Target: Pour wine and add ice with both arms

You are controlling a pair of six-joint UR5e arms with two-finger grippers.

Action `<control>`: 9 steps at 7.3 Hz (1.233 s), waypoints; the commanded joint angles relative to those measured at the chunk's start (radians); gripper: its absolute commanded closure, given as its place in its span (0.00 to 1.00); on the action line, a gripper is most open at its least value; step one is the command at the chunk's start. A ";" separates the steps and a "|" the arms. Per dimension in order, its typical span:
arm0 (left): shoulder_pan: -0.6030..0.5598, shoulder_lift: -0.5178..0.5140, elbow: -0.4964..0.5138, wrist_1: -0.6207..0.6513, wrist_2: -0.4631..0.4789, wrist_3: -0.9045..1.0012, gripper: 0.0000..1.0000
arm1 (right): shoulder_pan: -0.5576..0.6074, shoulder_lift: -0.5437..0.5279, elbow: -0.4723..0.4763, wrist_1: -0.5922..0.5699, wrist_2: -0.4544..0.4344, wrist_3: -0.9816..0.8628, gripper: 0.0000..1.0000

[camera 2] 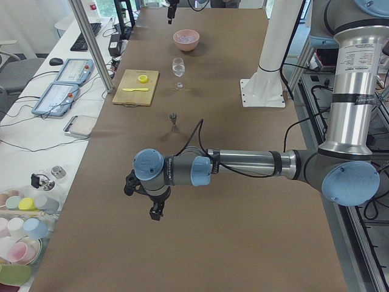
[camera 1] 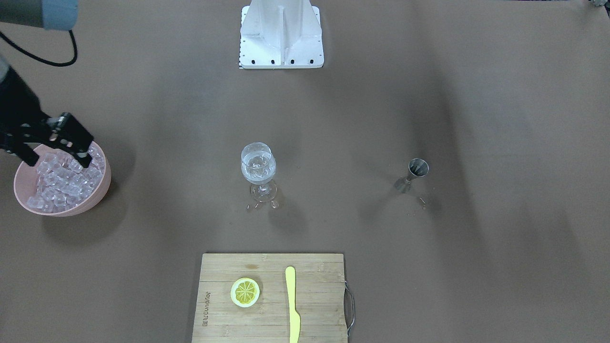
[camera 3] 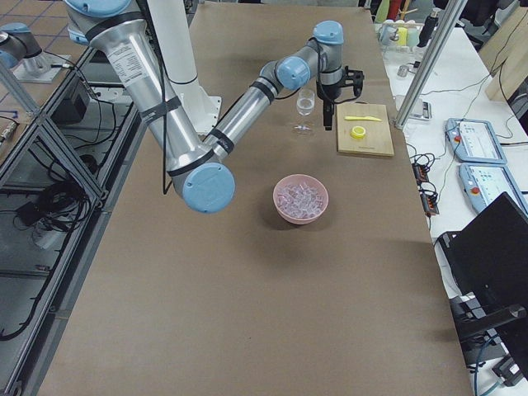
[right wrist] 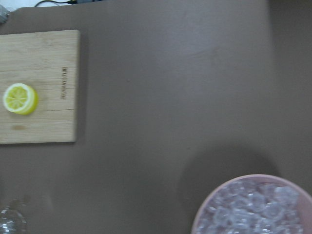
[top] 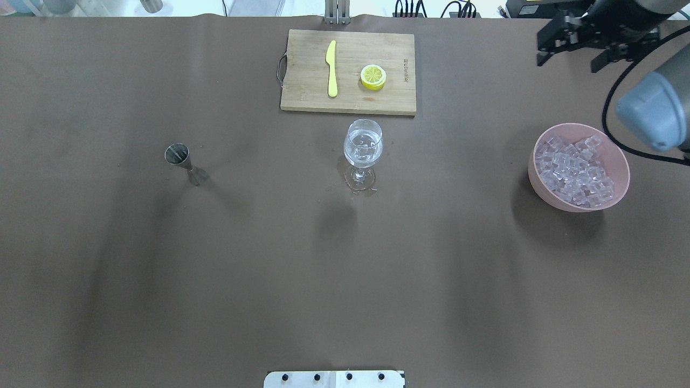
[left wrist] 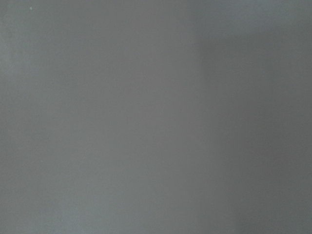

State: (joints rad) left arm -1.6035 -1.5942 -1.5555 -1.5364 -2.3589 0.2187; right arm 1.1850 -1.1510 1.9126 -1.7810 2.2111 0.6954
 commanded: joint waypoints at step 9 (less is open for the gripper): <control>-0.003 0.007 -0.003 0.001 0.096 -0.001 0.01 | 0.476 -0.507 -0.251 0.017 0.022 -1.090 0.00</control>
State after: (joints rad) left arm -1.6061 -1.5876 -1.5601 -1.5356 -2.2623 0.2178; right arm 1.6253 -1.6471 1.6581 -1.7645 2.2308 -0.3909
